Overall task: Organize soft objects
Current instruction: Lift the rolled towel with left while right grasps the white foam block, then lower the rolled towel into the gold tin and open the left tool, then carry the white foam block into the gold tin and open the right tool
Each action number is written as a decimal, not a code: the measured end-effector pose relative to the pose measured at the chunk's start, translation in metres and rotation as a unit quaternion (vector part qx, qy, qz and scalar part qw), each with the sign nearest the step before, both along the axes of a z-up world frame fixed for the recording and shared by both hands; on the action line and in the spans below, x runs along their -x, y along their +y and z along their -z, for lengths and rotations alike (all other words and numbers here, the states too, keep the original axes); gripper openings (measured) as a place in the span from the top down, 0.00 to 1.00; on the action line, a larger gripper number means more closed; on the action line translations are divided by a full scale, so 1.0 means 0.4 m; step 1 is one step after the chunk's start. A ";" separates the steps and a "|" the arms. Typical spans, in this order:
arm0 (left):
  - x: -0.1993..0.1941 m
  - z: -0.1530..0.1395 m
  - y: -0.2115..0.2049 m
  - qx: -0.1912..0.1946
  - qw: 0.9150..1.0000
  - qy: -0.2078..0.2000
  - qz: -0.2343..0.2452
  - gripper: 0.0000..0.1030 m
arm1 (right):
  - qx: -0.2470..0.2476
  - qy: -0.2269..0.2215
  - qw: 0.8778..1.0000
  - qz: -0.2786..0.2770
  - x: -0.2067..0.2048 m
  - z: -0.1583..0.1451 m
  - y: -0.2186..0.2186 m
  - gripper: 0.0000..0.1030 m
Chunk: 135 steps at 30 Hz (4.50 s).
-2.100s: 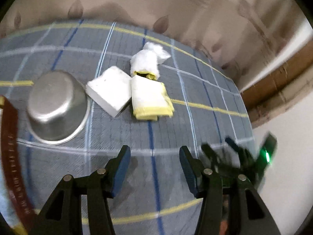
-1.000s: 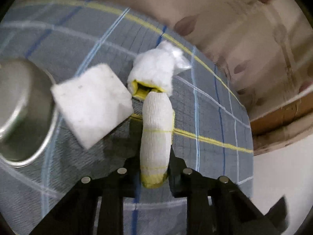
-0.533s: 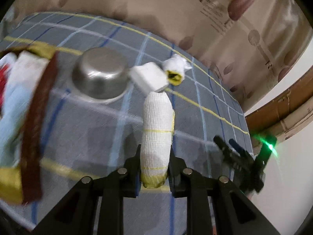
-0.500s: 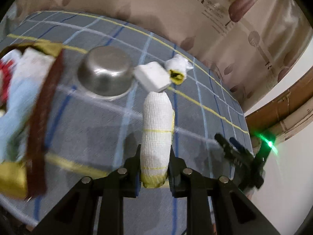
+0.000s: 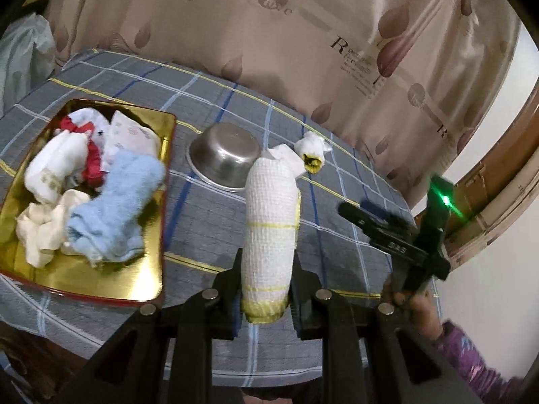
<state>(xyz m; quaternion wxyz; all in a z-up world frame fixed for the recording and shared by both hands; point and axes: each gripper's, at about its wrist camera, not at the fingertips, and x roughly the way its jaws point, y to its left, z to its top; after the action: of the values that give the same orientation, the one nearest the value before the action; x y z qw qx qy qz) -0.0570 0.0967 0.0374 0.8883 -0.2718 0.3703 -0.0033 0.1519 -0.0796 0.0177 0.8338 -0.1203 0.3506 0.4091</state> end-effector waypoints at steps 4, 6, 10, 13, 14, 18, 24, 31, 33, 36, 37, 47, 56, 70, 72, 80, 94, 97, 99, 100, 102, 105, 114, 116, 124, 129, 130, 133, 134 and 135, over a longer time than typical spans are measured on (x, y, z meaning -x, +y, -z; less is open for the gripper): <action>0.017 -0.006 0.051 0.010 1.000 -0.008 -0.020 0.79 | 0.023 0.032 0.997 -0.070 -0.079 0.007 0.089 0.05; 0.019 -0.009 0.063 0.013 1.000 -0.010 -0.026 0.79 | 0.050 0.026 0.995 -0.087 -0.118 0.015 0.129 0.05; 0.026 -0.021 0.079 0.001 0.999 -0.014 -0.035 0.78 | 0.071 0.039 0.989 -0.121 -0.160 0.028 0.176 0.05; 0.027 -0.025 0.088 0.004 0.999 -0.016 -0.035 0.78 | 0.105 0.034 0.984 -0.144 -0.175 0.052 0.223 0.05; 0.026 -0.024 0.090 0.003 0.999 -0.016 -0.035 0.78 | 0.111 0.034 0.982 -0.147 -0.180 0.057 0.232 0.05; 0.026 -0.018 0.094 0.000 0.999 -0.012 -0.036 0.78 | 0.126 0.042 0.979 -0.156 -0.207 0.077 0.260 0.05; 0.019 -0.008 0.099 -0.001 0.999 -0.004 -0.039 0.78 | 0.143 0.078 0.975 -0.153 -0.247 0.116 0.269 0.08; 0.021 -0.012 0.098 -0.010 0.999 -0.003 -0.046 0.78 | 0.079 0.097 0.987 -0.102 -0.233 0.060 0.167 0.68; 0.024 -0.015 0.097 -0.010 0.999 -0.004 -0.050 0.78 | 0.088 0.084 0.988 -0.094 -0.205 0.061 0.152 0.70; 0.030 -0.018 0.092 -0.009 0.999 -0.005 -0.053 0.78 | 0.095 0.062 0.989 -0.096 -0.180 0.044 0.156 0.67; 0.032 -0.019 0.090 -0.011 0.999 -0.005 -0.053 0.78 | 0.097 0.061 0.988 -0.100 -0.179 0.039 0.160 0.64; 0.041 -0.048 0.083 -0.028 0.998 -0.020 -0.053 0.77 | 0.163 0.048 0.974 -0.147 -0.210 0.083 0.258 0.00; 0.031 -0.027 0.108 -0.024 0.998 -0.007 -0.064 0.77 | 0.159 0.080 0.975 -0.132 -0.229 0.126 0.241 0.36; 0.078 -0.067 0.175 -0.061 0.992 -0.010 -0.107 0.77 | 0.013 0.083 0.996 -0.019 0.043 0.066 -0.062 0.37; 0.093 -0.074 0.205 -0.071 0.991 -0.009 -0.115 0.77 | 0.005 0.084 0.996 -0.003 0.067 0.079 -0.089 0.37; 0.049 -0.052 0.247 -0.136 0.988 0.017 -0.073 0.77 | 0.000 0.066 0.997 0.027 0.099 0.106 -0.109 0.37; -0.173 0.041 0.366 -0.104 0.993 0.048 -0.033 0.75 | 0.004 0.067 0.997 0.032 0.096 0.124 -0.105 0.36; -0.203 0.073 0.387 -0.076 0.994 0.072 -0.027 0.68 | 0.009 0.067 0.997 0.030 0.095 0.127 -0.099 0.36; -0.210 0.080 0.397 -0.080 0.993 0.079 -0.037 0.66 | 0.010 0.068 0.997 0.029 0.094 0.128 -0.098 0.36; -0.208 0.079 0.398 -0.083 0.993 0.078 -0.041 0.64 | 0.009 0.068 0.997 0.029 0.093 0.128 -0.099 0.35; -0.204 0.072 0.407 -0.082 0.993 0.073 -0.050 0.54 | 0.007 0.069 0.997 0.029 0.092 0.127 -0.100 0.35; -0.184 0.053 0.425 -0.085 0.992 0.057 -0.076 0.48 | 0.005 0.070 0.997 0.029 0.092 0.128 -0.100 0.35; -0.046 -0.055 0.432 -0.079 0.986 0.005 -0.148 0.45 | 0.010 0.063 0.998 0.029 0.096 0.127 -0.097 0.35; -0.002 -0.078 0.404 -0.103 0.982 0.002 -0.160 0.45 | 0.011 0.060 0.998 0.027 0.098 0.125 -0.097 0.35; 0.224 -0.086 0.294 -0.133 0.963 -0.006 -0.236 0.42 | 0.016 0.059 0.998 0.034 0.106 0.111 -0.098 0.36; 0.277 -0.050 0.250 -0.159 0.959 0.009 -0.232 0.41 | 0.009 0.058 0.998 0.028 0.131 0.076 -0.075 0.36; 0.276 -0.043 0.244 -0.170 0.958 0.016 -0.230 0.41 | 0.005 0.059 0.998 0.022 0.140 0.062 -0.062 0.36; 0.261 -0.023 0.230 -0.194 0.956 0.033 -0.217 0.41 | -0.005 0.048 0.999 -0.003 0.175 0.014 -0.006 0.36; 0.255 -0.016 0.226 -0.199 0.957 0.038 -0.209 0.41 | -0.007 0.045 0.999 -0.012 0.186 0.001 0.015 0.36; 0.250 -0.010 0.222 -0.204 0.957 0.042 -0.203 0.41 | -0.010 0.044 0.999 -0.023 0.199 -0.012 0.038 0.36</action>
<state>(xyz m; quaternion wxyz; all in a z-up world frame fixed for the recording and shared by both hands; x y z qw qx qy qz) -0.1569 0.1854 0.0415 0.8905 -0.1542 0.3371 0.2637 0.0724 -0.0642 0.0224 0.8092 -0.1018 0.3801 0.4362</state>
